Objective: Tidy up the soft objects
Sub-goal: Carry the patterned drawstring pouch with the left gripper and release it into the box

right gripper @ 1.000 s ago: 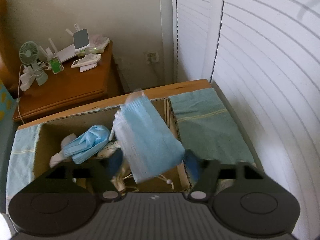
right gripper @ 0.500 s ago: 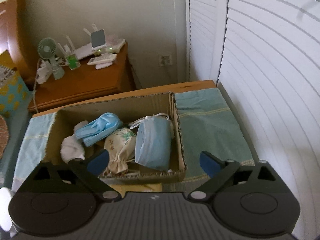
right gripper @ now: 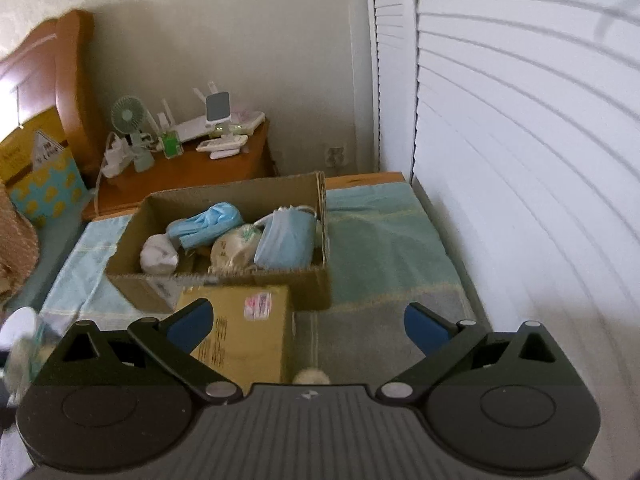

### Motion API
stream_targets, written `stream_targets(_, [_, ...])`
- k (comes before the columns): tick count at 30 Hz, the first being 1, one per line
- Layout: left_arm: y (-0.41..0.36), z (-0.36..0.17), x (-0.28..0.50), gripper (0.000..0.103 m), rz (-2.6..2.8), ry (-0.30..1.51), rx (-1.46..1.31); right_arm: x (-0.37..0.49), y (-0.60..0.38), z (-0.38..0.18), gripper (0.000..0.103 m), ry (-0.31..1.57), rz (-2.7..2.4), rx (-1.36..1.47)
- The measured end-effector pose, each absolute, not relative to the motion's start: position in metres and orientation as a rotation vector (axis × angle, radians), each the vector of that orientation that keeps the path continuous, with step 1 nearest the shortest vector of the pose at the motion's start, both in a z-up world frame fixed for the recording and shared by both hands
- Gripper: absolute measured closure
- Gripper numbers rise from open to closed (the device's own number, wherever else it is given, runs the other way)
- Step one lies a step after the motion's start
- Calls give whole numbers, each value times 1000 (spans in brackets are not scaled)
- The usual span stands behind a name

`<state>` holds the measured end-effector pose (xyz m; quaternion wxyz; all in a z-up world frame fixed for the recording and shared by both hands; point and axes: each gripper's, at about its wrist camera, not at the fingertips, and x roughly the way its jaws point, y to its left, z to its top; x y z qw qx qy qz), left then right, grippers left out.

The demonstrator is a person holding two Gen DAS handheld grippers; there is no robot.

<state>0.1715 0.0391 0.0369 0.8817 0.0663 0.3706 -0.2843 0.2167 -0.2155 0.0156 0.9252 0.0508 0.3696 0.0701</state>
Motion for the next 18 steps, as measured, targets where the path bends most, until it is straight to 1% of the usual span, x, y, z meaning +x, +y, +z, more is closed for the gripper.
stream_targets(8, [30, 65, 207, 60, -589, 817, 81, 187, -238, 4, 0, 765, 149, 140])
stream_targets(18, [13, 92, 243, 60, -584, 846, 12, 165, -257, 7, 0, 728, 177, 190])
